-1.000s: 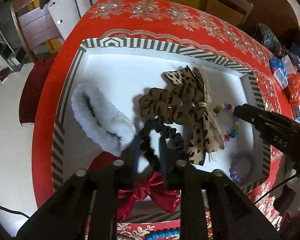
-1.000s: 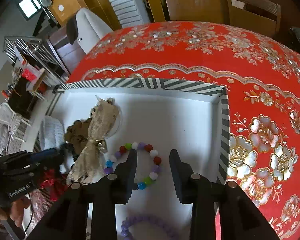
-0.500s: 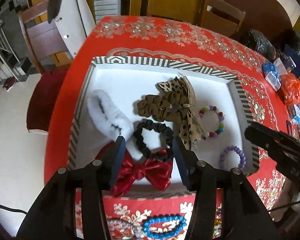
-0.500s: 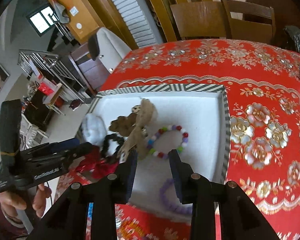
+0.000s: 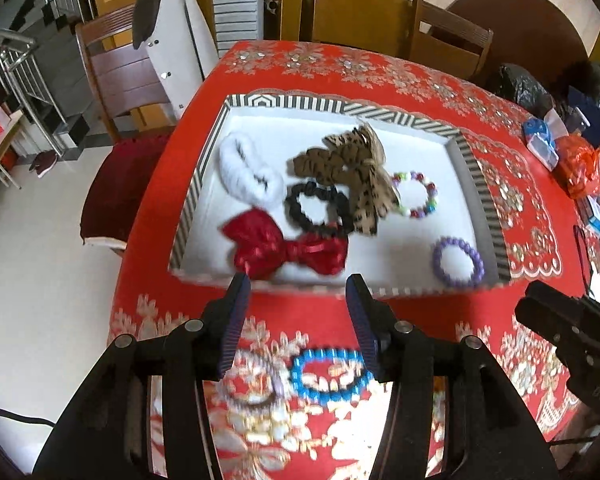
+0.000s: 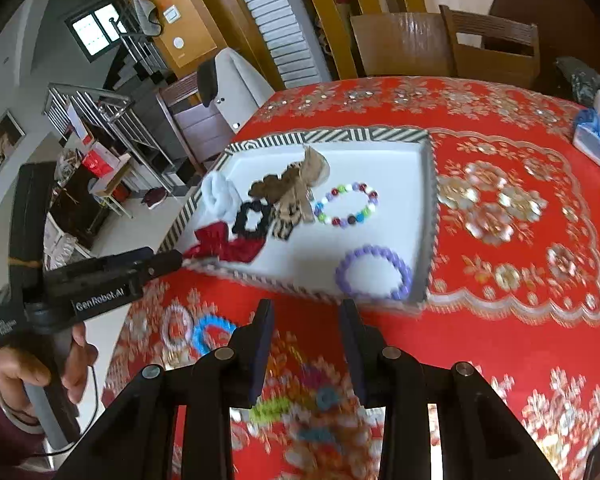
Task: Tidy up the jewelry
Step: 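Move both grippers back over the remaining bracelets on the tablecloth, then grasp the blue beaded bracelet with the left gripper while the right grasps the amber bead bracelet, then carry the blue and amber bracelets into the tray and open both grippers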
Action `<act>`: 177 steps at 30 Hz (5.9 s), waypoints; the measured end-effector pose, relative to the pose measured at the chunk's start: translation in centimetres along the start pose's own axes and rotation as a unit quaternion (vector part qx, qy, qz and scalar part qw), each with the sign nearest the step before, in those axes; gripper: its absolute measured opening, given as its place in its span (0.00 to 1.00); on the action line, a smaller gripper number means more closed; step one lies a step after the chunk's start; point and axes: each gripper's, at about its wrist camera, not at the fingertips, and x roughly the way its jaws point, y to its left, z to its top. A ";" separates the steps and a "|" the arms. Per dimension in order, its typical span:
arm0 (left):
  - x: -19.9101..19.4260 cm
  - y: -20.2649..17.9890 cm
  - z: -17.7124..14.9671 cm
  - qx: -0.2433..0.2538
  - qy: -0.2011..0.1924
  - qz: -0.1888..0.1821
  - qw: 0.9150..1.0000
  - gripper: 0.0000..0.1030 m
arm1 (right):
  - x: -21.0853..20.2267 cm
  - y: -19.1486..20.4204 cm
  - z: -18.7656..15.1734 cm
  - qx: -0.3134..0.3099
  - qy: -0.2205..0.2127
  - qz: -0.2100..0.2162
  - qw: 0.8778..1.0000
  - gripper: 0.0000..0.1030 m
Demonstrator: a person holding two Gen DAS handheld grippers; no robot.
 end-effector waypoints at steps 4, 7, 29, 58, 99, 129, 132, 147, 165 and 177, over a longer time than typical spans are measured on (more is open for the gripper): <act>-1.3 -0.4 -2.0 0.003 -0.004 0.005 1.000 0.48 | -1.1 0.3 -2.1 -0.006 -0.005 -0.020 1.000 0.31; -2.0 -0.6 -3.4 0.002 -0.003 0.005 1.000 0.48 | -1.7 0.2 -3.3 -0.003 0.000 -0.020 1.000 0.31; -5.2 -1.3 -9.3 -0.002 -0.008 0.016 1.000 0.48 | -4.2 0.9 -7.3 -0.014 0.009 -0.019 1.000 0.39; -0.3 4.8 -9.1 -0.088 0.067 -0.023 0.994 0.52 | 5.7 1.6 -4.6 -0.082 0.083 -0.038 0.992 0.36; 4.0 -0.6 -4.4 0.064 0.092 -0.099 0.989 0.07 | 4.9 1.2 -1.6 -0.093 0.047 -0.015 0.994 0.08; -1.5 0.6 7.5 0.044 -0.008 -0.067 0.997 0.07 | 1.3 0.9 7.5 -0.078 -0.020 0.000 0.997 0.08; 0.0 0.6 9.1 0.040 -0.004 -0.065 0.997 0.07 | 2.9 1.4 7.7 -0.064 -0.011 0.021 0.998 0.08; 10.4 3.0 15.7 -0.012 0.035 -0.036 0.999 0.07 | 11.7 -2.1 7.5 0.007 0.071 0.013 0.997 0.08; 11.5 5.2 14.4 -0.043 0.063 -0.042 0.996 0.27 | 9.9 -2.0 7.3 0.014 0.059 -0.003 0.998 0.13; 4.6 3.4 10.0 -0.002 0.001 0.001 1.000 0.39 | 6.1 -0.5 5.4 0.010 0.028 -0.005 1.000 0.24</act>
